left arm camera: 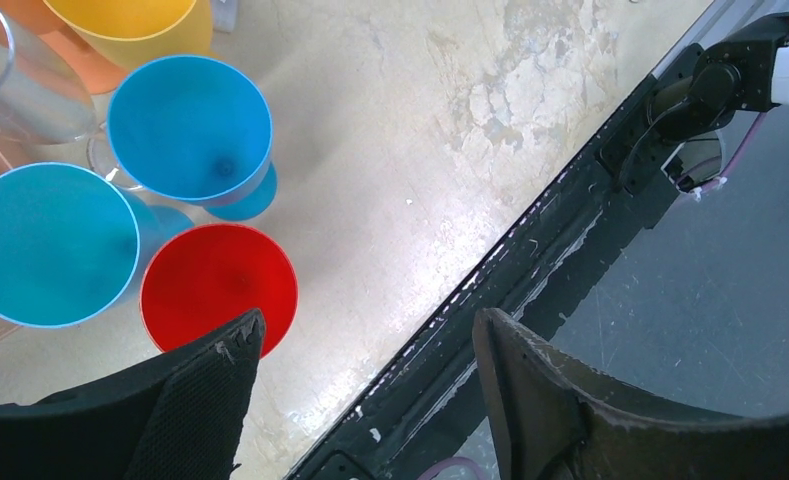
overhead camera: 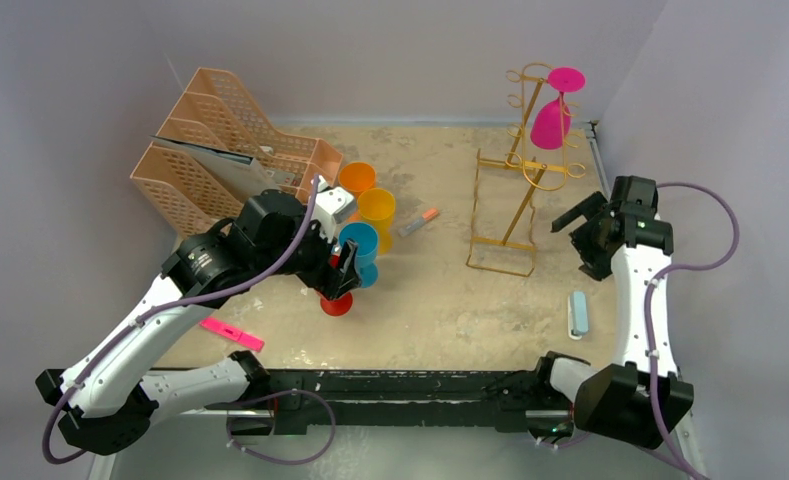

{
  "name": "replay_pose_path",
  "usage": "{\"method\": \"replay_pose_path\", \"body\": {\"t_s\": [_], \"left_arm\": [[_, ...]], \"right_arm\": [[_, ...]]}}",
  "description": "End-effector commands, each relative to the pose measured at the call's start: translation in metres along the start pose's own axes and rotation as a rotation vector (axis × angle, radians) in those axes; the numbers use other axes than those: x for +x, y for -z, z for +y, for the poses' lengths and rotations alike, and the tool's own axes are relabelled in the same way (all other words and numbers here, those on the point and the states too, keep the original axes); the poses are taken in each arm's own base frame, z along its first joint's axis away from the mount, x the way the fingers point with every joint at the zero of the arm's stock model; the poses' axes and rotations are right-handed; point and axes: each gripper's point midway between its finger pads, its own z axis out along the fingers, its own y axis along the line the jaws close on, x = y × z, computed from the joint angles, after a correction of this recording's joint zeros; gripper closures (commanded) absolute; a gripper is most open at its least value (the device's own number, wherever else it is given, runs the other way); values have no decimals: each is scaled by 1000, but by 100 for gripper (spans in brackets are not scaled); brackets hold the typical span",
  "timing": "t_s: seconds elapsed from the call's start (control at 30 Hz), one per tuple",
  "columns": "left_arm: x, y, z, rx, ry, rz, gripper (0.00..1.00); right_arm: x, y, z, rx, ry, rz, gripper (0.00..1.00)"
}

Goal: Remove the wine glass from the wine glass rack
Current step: Pick up the wine glass from the wine rack.

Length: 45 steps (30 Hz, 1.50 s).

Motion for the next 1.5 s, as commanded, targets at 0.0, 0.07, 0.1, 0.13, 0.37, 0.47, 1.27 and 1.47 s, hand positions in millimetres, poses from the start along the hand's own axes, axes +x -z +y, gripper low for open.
{"method": "replay_pose_path", "body": {"t_s": [0.0,0.07,0.1,0.13,0.37,0.47,1.27,1.47], "left_arm": [[-22,7,-9,31,7,-73,25],[-22,6,-9,30,10,-70,25],[-21,6,-9,30,10,-68,25],[-21,6,-9,30,10,-67,25],[-22,5,-9,33,5,-69,24],[-23,3,-10,38,-2,-65,23],[-15,-7,4,-35,20,-4,24],[-25,-2,-2,-4,1,-62,23]], "right_arm": [[-17,15,-35,231,-18,-70,1],[-28,16,-30,220,-15,-110,1],[-34,16,-24,192,-12,-133,1],[-40,17,-17,163,-5,-154,1],[-85,27,17,55,8,-307,1],[-102,31,35,21,55,-328,1],[-194,46,143,-228,115,-413,33],[-197,56,163,-310,95,-405,39]]}}
